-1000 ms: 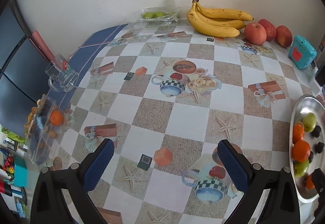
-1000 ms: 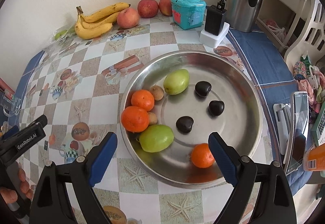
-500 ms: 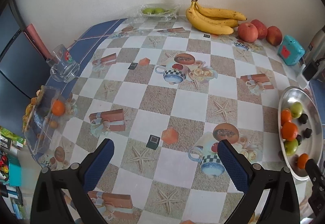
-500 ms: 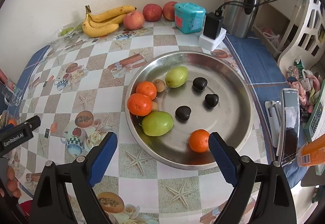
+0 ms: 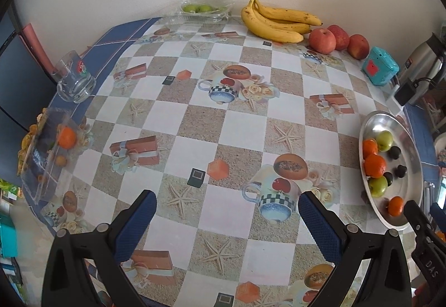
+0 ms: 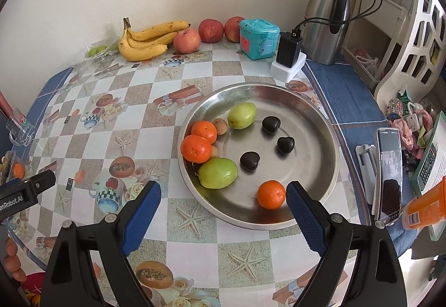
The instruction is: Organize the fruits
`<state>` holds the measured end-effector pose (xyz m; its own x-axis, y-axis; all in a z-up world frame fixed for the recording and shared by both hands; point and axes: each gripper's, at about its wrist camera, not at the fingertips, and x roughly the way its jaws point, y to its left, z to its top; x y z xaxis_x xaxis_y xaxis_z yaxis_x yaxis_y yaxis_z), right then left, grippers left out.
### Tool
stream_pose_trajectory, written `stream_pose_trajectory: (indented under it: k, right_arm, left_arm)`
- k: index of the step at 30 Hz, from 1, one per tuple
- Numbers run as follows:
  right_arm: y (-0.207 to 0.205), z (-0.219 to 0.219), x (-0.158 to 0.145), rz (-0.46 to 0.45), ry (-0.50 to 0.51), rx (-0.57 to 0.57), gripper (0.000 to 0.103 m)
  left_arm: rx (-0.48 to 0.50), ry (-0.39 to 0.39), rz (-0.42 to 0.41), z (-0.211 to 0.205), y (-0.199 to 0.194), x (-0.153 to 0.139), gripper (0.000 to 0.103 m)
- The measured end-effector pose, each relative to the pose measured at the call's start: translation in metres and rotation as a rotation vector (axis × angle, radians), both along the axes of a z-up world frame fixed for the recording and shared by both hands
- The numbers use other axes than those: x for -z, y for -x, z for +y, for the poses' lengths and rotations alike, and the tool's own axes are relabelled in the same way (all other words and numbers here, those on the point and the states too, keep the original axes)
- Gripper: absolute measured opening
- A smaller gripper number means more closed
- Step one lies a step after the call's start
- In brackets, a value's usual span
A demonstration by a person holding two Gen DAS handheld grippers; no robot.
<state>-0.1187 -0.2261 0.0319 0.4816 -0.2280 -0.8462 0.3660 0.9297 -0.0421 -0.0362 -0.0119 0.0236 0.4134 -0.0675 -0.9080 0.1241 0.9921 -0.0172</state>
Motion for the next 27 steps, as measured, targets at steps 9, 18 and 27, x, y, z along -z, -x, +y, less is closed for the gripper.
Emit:
stream_pose_trajectory:
  k: [9,18,27]
  right_arm:
    - [-0.0025,0.0011,0.0018,0.015,0.001,-0.013,0.091]
    - [-0.004,0.0028,0.0032,0.026,0.007,-0.018,0.091]
    - [-0.0046,0.0031,0.0045,0.034,0.009,-0.023,0.091]
  left_arm:
    - [-0.006,0.017,0.024,-0.0001,-0.0014,0.0028,0.103]
    - [-0.002,0.034,0.034,-0.0002,-0.0016,0.0028,0.103]
    - [-0.002,0.033,0.034,-0.0002,-0.0014,0.0032,0.103]
